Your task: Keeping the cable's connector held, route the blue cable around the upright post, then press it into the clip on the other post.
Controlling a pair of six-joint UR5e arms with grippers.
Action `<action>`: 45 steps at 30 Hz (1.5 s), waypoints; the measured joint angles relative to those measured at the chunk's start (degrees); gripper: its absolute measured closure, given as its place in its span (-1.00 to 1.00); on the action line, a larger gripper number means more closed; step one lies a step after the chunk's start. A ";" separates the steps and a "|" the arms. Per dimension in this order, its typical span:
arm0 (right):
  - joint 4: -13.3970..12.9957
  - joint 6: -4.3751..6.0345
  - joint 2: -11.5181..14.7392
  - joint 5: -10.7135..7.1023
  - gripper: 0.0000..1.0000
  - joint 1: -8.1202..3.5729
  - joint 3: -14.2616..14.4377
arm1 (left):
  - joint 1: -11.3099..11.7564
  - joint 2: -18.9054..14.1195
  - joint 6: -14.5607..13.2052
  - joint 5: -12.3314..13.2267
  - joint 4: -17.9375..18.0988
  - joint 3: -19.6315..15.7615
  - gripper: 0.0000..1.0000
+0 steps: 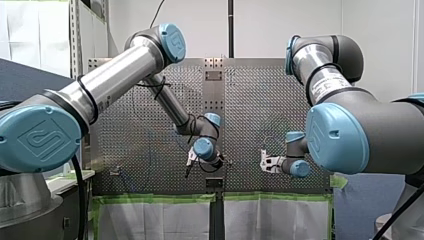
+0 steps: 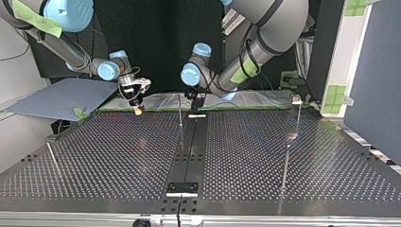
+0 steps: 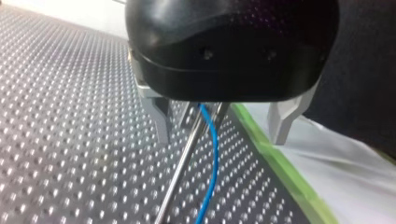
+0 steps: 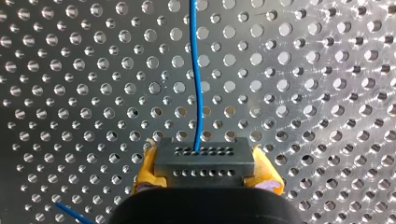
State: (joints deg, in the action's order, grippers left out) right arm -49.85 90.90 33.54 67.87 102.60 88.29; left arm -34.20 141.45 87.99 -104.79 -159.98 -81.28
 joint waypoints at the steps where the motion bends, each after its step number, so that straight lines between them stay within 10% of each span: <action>1: 0.00 0.00 0.00 0.00 1.00 0.00 0.00 | -0.35 -0.03 -0.04 -0.01 0.03 -0.07 -1.00; 45: 0.27 0.00 0.00 -0.71 1.00 -0.16 0.00 | -4.50 -0.08 1.37 -3.03 0.26 -0.17 -1.00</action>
State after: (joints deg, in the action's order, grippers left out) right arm -49.58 90.90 33.54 67.16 102.44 88.29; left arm -38.71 141.37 89.36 -107.82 -159.72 -81.45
